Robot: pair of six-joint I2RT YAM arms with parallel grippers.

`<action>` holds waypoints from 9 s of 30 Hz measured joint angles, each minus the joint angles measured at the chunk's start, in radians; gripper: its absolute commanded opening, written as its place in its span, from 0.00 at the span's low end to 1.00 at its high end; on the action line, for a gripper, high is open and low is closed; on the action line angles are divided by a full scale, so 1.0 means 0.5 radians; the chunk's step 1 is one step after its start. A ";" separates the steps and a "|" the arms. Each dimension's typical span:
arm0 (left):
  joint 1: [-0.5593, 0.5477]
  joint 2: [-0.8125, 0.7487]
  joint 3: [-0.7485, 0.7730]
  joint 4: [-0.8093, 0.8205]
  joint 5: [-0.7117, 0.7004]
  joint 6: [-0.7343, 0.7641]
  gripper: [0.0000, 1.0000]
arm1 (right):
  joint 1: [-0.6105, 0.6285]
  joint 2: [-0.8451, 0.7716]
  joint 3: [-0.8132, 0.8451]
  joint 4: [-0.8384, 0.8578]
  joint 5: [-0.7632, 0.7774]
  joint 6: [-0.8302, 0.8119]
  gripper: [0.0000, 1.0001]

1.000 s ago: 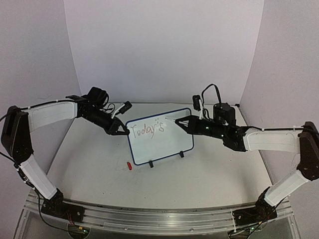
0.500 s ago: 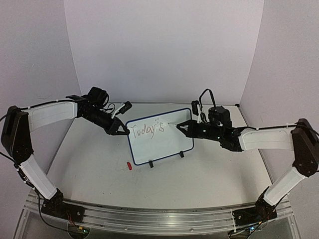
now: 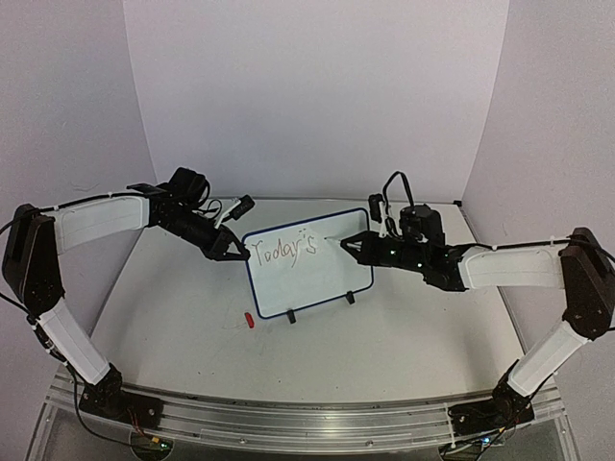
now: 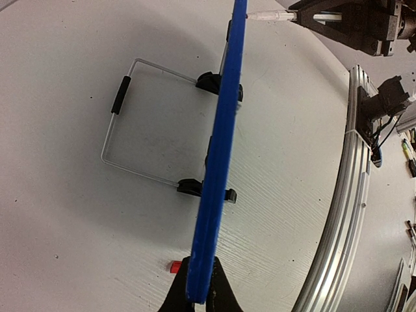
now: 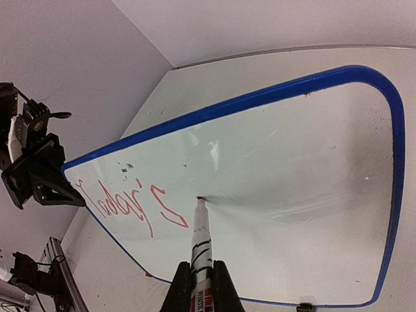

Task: Write a sentence on the whiteboard

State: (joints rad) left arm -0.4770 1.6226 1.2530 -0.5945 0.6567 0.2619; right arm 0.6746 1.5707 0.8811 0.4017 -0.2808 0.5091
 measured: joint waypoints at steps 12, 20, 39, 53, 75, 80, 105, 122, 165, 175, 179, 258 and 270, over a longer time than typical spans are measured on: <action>0.000 0.000 0.001 0.000 -0.001 0.000 0.00 | 0.000 -0.011 -0.066 -0.031 0.009 0.001 0.00; -0.002 0.000 0.001 -0.001 -0.002 0.002 0.00 | -0.001 -0.148 -0.091 -0.057 0.008 0.001 0.00; -0.004 0.000 0.001 -0.001 -0.002 0.002 0.00 | -0.003 -0.080 -0.015 -0.056 0.074 -0.024 0.00; -0.004 0.001 0.002 -0.002 -0.003 0.002 0.00 | -0.004 -0.061 -0.041 -0.041 0.077 -0.019 0.00; -0.004 0.004 0.005 -0.004 -0.002 0.002 0.00 | 0.010 -0.228 -0.165 -0.004 -0.056 0.043 0.00; -0.004 0.004 0.005 -0.004 -0.002 0.002 0.00 | -0.008 -0.256 -0.165 0.007 -0.018 0.039 0.00; -0.004 0.004 0.005 -0.004 -0.002 0.000 0.00 | -0.082 -0.080 -0.078 -0.013 0.024 0.018 0.00; -0.003 0.008 0.008 -0.004 -0.002 -0.001 0.00 | -0.082 -0.027 -0.073 -0.007 -0.061 -0.016 0.00; -0.004 0.013 0.008 -0.001 0.006 0.005 0.00 | -0.082 -0.236 -0.044 -0.162 0.022 -0.092 0.00; -0.004 0.015 0.008 -0.001 0.007 0.007 0.00 | -0.083 -0.224 -0.048 -0.170 0.085 -0.092 0.00; -0.004 0.015 0.008 -0.001 0.007 0.007 0.00 | -0.083 -0.184 -0.047 -0.177 0.097 -0.097 0.00; -0.004 0.017 0.009 -0.001 0.008 0.005 0.00 | -0.084 -0.204 -0.119 -0.290 0.284 -0.141 0.00; -0.004 0.017 0.009 0.000 0.008 0.007 0.00 | -0.084 -0.372 -0.117 -0.311 0.264 -0.167 0.00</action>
State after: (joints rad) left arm -0.4789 1.6310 1.2575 -0.5946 0.6605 0.2653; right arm 0.6327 1.3848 0.8227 0.2462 -0.1491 0.4258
